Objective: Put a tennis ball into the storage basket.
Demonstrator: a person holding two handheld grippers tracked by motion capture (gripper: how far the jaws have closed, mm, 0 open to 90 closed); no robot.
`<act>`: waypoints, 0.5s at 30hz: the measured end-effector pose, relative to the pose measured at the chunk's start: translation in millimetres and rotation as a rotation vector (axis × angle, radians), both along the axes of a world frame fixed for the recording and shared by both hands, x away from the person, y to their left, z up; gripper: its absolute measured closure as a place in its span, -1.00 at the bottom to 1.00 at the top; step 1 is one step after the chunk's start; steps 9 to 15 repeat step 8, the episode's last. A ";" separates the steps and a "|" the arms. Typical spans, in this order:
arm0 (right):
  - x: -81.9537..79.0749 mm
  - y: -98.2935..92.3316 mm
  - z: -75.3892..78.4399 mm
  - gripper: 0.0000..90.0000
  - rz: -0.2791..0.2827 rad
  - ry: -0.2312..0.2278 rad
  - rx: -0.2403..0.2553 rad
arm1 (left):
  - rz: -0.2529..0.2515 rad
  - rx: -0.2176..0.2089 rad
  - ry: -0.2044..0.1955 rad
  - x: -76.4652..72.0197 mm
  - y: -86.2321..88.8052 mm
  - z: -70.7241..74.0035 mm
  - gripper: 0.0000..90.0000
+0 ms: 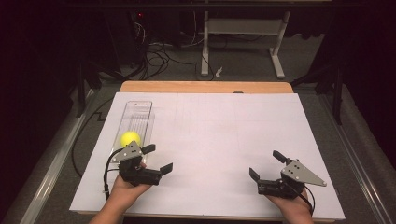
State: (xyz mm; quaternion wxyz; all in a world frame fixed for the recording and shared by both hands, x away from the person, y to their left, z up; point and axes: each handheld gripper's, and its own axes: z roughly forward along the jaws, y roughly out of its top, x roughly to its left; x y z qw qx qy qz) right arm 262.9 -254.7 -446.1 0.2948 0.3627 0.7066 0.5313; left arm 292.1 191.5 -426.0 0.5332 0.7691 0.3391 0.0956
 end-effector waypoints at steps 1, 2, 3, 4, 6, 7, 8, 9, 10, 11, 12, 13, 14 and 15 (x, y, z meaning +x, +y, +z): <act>0.1 0.0 -0.1 -1.00 0.000 -0.001 0.000 | 0.000 0.005 0.002 0.0 -0.1 -0.4 -0.98; 0.3 0.0 -0.2 -1.00 0.000 0.000 0.001 | 0.001 0.009 0.003 0.2 -0.3 -0.6 -0.98; 0.4 -0.1 -0.2 -1.00 0.000 0.000 0.002 | 0.002 0.011 0.002 0.3 -0.2 -0.7 -0.98; 0.5 -0.3 -0.3 -1.00 -0.002 0.002 0.006 | 0.003 0.011 0.003 0.5 -0.2 -0.8 -0.98; 0.4 -0.5 -0.2 -1.00 -0.003 0.003 0.013 | 0.002 0.017 0.005 0.5 -0.4 -1.1 -0.98; 0.2 -0.6 0.0 -1.00 -0.003 0.002 0.012 | -0.001 0.021 0.005 0.4 -0.7 -1.2 -0.98; 0.0 -0.8 0.2 -1.00 -0.003 0.002 0.012 | -0.001 0.028 0.002 0.1 -1.1 -1.2 -0.98; 0.0 -0.8 0.2 -1.00 -0.003 0.002 0.012 | -0.001 0.028 0.002 0.1 -1.1 -1.2 -0.98; 0.0 -0.8 0.2 -1.00 -0.003 0.002 0.012 | -0.001 0.028 0.002 0.1 -1.1 -1.2 -0.98; 0.0 -0.8 0.2 -1.00 -0.003 0.002 0.012 | -0.001 0.028 0.002 0.1 -1.1 -1.2 -0.98; 0.0 -0.8 0.2 -1.00 -0.003 0.002 0.012 | -0.001 0.028 0.002 0.1 -1.1 -1.2 -0.98; 0.0 -0.8 0.2 -1.00 -0.003 0.002 0.012 | -0.001 0.028 0.002 0.1 -1.1 -1.2 -0.98; 0.0 -0.8 0.2 -1.00 -0.003 0.002 0.012 | -0.001 0.028 0.002 0.1 -1.1 -1.2 -0.98; 0.0 -0.8 0.2 -1.00 -0.003 0.002 0.012 | -0.001 0.028 0.002 0.1 -1.1 -1.2 -0.98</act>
